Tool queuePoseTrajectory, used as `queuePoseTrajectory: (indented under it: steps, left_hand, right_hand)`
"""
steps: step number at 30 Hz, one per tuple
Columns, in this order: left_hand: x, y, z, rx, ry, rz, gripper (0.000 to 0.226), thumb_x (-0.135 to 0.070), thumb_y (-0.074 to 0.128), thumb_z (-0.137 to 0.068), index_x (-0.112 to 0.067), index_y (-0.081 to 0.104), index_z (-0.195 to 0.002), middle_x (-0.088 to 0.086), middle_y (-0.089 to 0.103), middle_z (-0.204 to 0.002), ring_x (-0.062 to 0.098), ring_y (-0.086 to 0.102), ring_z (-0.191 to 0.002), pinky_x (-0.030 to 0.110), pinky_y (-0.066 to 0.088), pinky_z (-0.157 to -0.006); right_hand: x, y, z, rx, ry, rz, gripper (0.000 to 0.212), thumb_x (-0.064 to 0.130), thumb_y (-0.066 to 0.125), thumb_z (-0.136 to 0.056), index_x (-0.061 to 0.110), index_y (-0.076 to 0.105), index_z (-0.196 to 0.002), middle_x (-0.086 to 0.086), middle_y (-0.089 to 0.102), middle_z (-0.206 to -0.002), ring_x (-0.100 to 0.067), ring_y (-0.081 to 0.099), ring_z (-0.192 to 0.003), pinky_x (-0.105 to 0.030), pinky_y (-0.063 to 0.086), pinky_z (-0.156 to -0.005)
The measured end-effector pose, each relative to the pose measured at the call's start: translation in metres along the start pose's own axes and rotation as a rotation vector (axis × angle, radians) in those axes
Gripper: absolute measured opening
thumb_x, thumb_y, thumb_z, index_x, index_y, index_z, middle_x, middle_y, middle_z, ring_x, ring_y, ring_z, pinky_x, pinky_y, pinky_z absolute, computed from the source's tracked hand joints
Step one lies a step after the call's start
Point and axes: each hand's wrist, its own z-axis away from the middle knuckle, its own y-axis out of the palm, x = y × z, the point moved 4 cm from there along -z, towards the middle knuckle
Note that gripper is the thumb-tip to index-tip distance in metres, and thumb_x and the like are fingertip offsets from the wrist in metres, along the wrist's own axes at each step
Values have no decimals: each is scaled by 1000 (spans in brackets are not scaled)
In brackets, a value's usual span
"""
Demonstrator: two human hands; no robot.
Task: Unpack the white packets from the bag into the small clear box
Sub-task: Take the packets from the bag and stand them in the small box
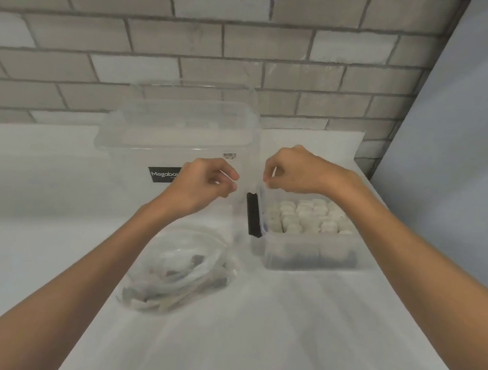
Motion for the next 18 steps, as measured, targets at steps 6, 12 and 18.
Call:
queuePoseTrajectory:
  steps: [6, 12, 18]
  left_hand:
    - [54, -43, 36, 50, -110, -95, 13, -8, 59, -84, -16, 69, -87, -2, 73, -81, 17, 70, -78, 27, 49, -66]
    - [103, -29, 55, 245, -155, -255, 22, 1, 54, -80, -14, 70, -83, 5, 73, -77, 14, 68, -69, 16, 52, -60]
    - [132, 15, 56, 294, -158, -340, 23, -5, 57, -84, -9, 65, -105, 3, 70, -89, 13, 58, -74, 19, 47, -70]
  right_hand:
    - [85, 35, -11, 13, -174, -93, 14, 17, 58, -91, 14, 71, -98, 5, 58, -85, -4, 54, -70, -32, 52, -80]
    - [122, 103, -21, 183, -165, -77, 19, 9, 51, -90, 10, 70, -95, -8, 64, -91, -18, 69, -66, -30, 56, -68]
    - [116, 134, -19, 194, -80, -39, 23, 6, 49, -94, 6, 70, -100, -14, 56, -107, -30, 67, -78, -31, 52, -67]
